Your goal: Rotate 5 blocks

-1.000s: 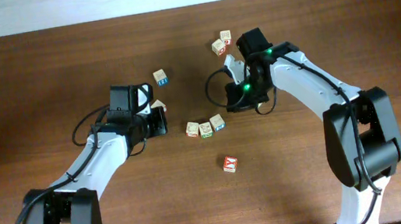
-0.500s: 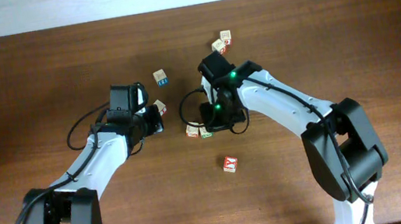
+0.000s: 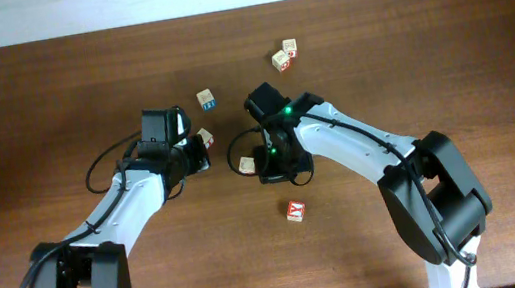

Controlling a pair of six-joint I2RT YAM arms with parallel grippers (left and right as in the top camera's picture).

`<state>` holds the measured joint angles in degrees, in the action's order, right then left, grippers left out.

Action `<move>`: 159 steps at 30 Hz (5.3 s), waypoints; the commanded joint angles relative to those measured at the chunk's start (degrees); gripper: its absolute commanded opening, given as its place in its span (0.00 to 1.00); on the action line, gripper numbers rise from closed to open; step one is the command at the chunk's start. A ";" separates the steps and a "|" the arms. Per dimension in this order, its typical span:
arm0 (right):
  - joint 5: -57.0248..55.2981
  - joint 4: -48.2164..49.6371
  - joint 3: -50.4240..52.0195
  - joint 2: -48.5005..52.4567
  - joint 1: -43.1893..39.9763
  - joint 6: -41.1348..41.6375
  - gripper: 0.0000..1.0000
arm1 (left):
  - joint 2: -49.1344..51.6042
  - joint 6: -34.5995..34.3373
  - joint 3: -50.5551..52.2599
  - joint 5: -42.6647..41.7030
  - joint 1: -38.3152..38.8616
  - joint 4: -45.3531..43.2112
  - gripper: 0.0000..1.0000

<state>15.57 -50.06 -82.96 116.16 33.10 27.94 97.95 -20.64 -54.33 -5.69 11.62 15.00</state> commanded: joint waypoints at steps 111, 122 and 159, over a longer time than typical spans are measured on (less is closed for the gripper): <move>6.69 -3.67 -8.85 8.09 -10.32 -6.73 0.04 | 0.52 -1.20 -0.24 -1.97 1.46 0.96 0.00; 7.37 -3.21 -8.85 8.09 -6.16 -6.69 0.04 | 0.52 -1.20 -0.24 -1.99 1.46 0.96 0.00; 7.54 -11.78 -14.34 12.59 -19.45 -30.12 0.04 | 0.52 -1.18 -0.24 -1.95 1.46 0.46 0.00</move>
<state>17.76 -60.80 -97.54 128.73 9.37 -1.58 97.95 -20.91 -54.33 -7.07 12.97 15.59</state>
